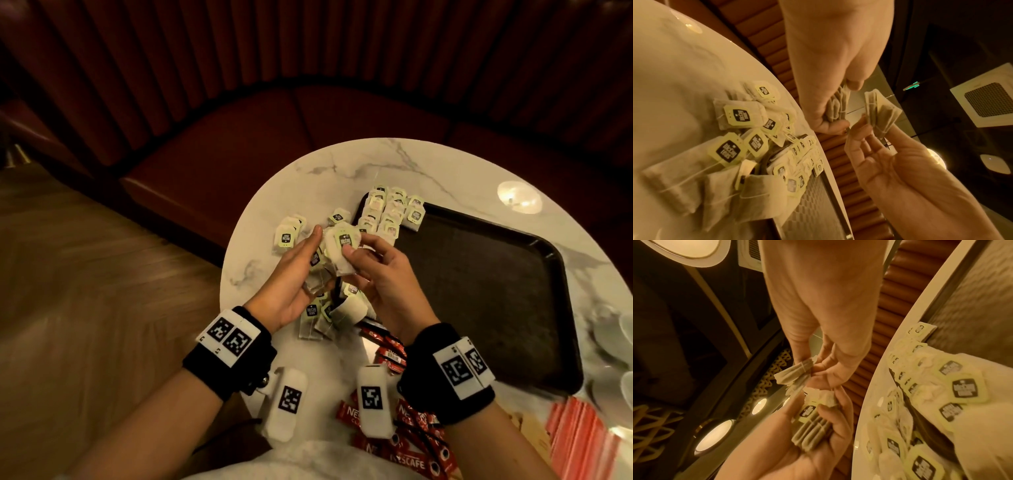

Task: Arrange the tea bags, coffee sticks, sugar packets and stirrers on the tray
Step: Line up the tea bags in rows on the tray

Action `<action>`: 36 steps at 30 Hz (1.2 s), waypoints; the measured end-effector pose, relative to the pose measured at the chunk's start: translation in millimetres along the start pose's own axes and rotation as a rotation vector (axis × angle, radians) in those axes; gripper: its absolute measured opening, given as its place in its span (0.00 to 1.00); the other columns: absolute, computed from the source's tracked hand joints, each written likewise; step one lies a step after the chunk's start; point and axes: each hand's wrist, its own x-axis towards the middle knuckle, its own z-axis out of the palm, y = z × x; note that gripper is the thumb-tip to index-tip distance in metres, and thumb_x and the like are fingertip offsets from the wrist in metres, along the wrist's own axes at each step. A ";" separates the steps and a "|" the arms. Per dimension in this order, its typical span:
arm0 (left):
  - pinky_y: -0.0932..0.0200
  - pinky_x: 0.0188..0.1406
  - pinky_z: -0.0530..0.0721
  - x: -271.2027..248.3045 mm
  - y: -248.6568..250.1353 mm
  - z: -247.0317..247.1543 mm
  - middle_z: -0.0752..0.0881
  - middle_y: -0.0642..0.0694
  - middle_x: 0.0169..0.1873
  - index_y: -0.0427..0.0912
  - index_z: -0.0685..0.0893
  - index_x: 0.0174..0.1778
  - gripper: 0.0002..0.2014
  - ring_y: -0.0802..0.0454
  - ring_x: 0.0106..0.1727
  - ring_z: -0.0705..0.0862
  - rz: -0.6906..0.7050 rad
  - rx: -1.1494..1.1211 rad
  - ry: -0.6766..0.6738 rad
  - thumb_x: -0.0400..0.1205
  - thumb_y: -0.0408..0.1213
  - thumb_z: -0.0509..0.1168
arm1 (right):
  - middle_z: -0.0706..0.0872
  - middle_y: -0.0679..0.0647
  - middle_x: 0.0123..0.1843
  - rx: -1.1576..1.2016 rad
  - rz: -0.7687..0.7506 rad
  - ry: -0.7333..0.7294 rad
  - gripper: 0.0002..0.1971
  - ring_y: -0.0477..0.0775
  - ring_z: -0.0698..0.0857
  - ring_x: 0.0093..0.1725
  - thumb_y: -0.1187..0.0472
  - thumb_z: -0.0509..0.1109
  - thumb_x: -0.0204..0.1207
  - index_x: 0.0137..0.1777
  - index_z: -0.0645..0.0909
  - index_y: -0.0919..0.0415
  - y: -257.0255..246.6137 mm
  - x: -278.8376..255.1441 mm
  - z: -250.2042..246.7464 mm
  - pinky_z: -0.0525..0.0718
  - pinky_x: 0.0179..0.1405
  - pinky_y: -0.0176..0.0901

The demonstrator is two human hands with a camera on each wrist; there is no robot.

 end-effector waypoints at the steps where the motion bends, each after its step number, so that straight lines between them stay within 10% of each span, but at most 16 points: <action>1: 0.63 0.28 0.85 -0.5 -0.2 1.0 0.91 0.41 0.50 0.41 0.81 0.70 0.22 0.52 0.38 0.90 0.007 -0.011 -0.012 0.86 0.51 0.58 | 0.92 0.60 0.48 -0.022 0.000 0.006 0.14 0.53 0.91 0.45 0.71 0.70 0.78 0.63 0.80 0.66 3.4 -0.5 0.2 0.89 0.43 0.40; 5: 0.63 0.31 0.85 -0.8 -3.5 2.4 0.90 0.41 0.53 0.41 0.83 0.65 0.23 0.52 0.42 0.90 0.040 0.040 -0.042 0.78 0.49 0.66 | 0.90 0.58 0.46 -0.169 -0.066 0.085 0.15 0.56 0.89 0.47 0.67 0.76 0.75 0.60 0.81 0.63 10.9 -1.4 -1.3 0.87 0.55 0.50; 17: 0.56 0.49 0.90 0.8 -3.4 3.8 0.88 0.36 0.58 0.33 0.80 0.68 0.17 0.47 0.51 0.90 0.126 -0.008 0.010 0.82 0.29 0.66 | 0.90 0.51 0.42 -0.275 -0.013 0.013 0.09 0.45 0.89 0.42 0.69 0.73 0.77 0.55 0.86 0.61 3.2 -9.1 -20.5 0.85 0.43 0.35; 26: 0.65 0.27 0.85 5.0 -5.5 -1.1 0.92 0.49 0.40 0.44 0.84 0.51 0.05 0.56 0.36 0.89 0.112 0.016 0.050 0.82 0.31 0.66 | 0.92 0.58 0.47 -0.251 -0.019 0.068 0.07 0.51 0.90 0.48 0.72 0.72 0.76 0.51 0.87 0.63 -10.0 -4.0 -45.1 0.87 0.53 0.38; 36: 0.62 0.32 0.84 12.8 -6.5 -9.6 0.92 0.48 0.45 0.46 0.84 0.56 0.10 0.54 0.40 0.88 0.069 0.051 0.095 0.80 0.35 0.69 | 0.88 0.57 0.47 -0.091 0.014 0.480 0.09 0.43 0.90 0.35 0.71 0.70 0.80 0.59 0.83 0.72 -17.5 81.2 -133.3 0.87 0.38 0.31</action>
